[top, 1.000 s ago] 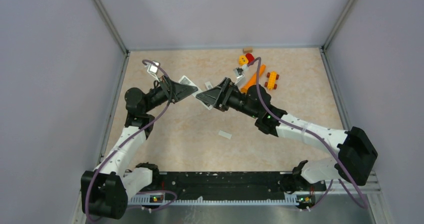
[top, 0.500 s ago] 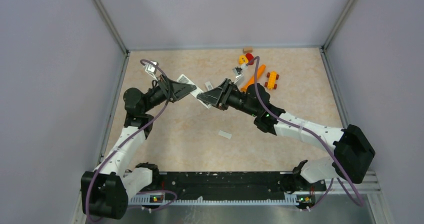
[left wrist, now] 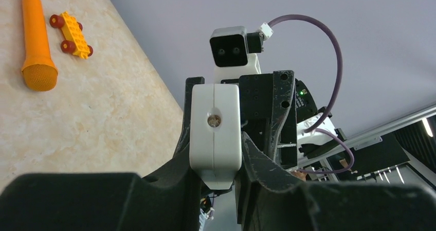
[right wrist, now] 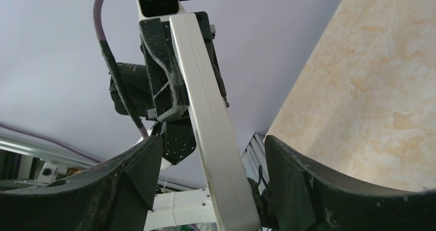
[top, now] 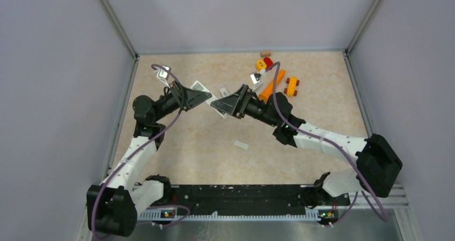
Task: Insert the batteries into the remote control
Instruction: Load the battery into the remote control, then move the battery to the center of the board.
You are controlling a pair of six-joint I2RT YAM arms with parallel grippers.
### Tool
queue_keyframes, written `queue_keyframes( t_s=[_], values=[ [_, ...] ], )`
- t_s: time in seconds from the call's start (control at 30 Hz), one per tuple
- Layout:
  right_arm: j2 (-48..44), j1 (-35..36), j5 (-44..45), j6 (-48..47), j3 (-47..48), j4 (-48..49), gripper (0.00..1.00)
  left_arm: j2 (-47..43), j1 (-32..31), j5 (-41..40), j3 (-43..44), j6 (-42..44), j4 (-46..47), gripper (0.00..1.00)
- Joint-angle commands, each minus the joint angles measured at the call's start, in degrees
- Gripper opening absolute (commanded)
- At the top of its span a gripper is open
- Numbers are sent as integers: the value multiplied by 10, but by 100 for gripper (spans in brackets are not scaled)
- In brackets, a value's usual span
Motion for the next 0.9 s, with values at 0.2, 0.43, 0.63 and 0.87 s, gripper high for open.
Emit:
queue_keyframes(
  t_s=[0.2,0.43,0.63,0.87],
  values=[
    [-94,-73,5,-71,-50,-47,74,-17,5,1,0,36,2,0],
    [-157,-129,230,-191,-6,-398,70,-46,10,-31,14,136,-145,0],
    [-85,-187,304,-228,25,-527,56,-51,10,-36,18,155,-169,0],
    [62,-218,326,-255,79,-519,52,-48,10,-29,20,158,-171,0]
  ],
)
